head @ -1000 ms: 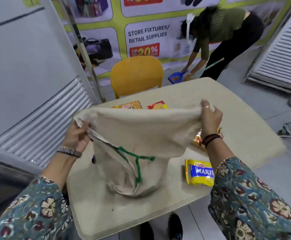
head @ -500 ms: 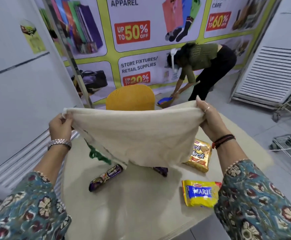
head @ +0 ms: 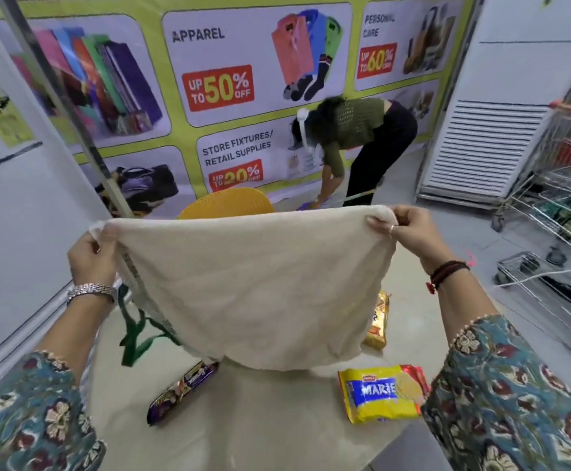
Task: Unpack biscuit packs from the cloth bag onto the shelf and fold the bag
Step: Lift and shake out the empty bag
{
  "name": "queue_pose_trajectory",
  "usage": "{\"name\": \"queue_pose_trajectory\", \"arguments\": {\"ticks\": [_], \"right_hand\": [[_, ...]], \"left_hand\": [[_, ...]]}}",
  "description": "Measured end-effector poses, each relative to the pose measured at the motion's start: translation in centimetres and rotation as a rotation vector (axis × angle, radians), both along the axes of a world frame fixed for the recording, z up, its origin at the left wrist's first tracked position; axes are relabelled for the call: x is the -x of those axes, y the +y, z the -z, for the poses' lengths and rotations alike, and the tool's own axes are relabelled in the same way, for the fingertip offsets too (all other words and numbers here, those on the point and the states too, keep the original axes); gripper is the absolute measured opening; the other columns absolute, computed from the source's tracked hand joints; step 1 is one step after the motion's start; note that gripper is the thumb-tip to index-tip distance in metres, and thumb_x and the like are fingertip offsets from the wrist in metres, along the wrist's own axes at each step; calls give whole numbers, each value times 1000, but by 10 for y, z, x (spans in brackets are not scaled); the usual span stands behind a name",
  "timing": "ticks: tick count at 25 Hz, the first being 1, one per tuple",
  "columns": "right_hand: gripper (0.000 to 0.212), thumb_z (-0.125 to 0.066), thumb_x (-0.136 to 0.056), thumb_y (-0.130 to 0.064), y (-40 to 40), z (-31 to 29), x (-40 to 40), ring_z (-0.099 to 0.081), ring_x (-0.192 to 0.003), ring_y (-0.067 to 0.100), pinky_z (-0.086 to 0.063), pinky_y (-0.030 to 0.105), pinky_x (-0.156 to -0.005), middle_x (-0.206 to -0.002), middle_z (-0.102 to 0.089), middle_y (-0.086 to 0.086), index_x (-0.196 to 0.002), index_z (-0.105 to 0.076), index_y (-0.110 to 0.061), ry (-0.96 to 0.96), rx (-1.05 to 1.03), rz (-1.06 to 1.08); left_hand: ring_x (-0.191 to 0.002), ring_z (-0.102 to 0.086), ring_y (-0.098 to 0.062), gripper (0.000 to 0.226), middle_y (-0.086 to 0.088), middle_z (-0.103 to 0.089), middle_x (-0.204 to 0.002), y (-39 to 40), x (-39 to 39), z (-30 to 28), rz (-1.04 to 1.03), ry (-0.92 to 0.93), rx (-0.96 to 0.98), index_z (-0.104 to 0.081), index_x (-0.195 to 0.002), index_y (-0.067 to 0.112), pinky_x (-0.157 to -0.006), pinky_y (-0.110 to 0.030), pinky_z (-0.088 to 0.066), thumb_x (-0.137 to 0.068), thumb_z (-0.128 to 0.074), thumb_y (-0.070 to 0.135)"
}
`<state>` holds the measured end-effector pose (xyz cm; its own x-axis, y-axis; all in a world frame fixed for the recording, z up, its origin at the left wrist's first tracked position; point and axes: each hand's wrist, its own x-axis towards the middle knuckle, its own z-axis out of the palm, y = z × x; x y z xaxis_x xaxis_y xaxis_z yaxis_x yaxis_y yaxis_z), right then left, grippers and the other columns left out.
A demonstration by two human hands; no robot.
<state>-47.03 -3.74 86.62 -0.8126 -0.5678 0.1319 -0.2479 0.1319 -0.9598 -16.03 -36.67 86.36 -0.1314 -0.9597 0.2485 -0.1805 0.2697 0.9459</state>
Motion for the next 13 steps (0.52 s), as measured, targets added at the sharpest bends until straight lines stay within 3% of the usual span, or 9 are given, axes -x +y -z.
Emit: {"name": "queue_pose_trajectory", "arguments": {"ticks": [2, 4, 6, 10, 13], "right_hand": [[17, -79, -74, -28, 20, 5, 24, -51, -67, 9, -43, 20, -61, -75, -61, -3, -78, -65, -18, 37, -15, 173], [23, -79, -71, -36, 53, 8, 55, -53, -70, 12, -42, 28, -65, -73, -61, -4, -78, -66, -18, 62, -134, 360], [29, -76, -71, -42, 73, 11, 80, -58, -76, 15, -47, 32, -67, -76, -63, -5, -84, -67, -17, 48, -219, 463], [23, -67, -74, -42, 133, 4, 148, -64, -90, 29, -55, 48, -80, -89, -65, 3, -80, -54, -25, 33, -66, 650], [19, -65, -83, -33, 170, -15, 195, -58, -85, 23, -51, 42, -76, -83, -57, -2, -85, -50, -22, 105, 10, 742]], "left_hand": [[-70, -48, -11, 27, -5, -53, -85, 12, 42, -9, 153, -60, 54, -58, -109, 0, -60, -22, -43, -89, -59, 17], [-89, -50, -16, 33, -5, -54, -99, 30, 103, -15, 299, -101, 79, -54, -118, 1, -75, -26, -42, -86, -60, 7], [-95, -49, -17, 34, -4, -53, -104, 40, 148, -19, 345, -107, 99, -54, -120, 3, -81, -31, -42, -86, -59, 4], [-99, -54, -21, 35, -6, -57, -109, 70, 275, -26, 533, -126, 33, -53, -121, 8, -87, -38, -46, -87, -58, 5], [-106, -59, -31, 35, -14, -62, -117, 80, 372, -33, 677, -169, -65, -56, -118, 12, -94, -53, -47, -84, -61, 2]]}}
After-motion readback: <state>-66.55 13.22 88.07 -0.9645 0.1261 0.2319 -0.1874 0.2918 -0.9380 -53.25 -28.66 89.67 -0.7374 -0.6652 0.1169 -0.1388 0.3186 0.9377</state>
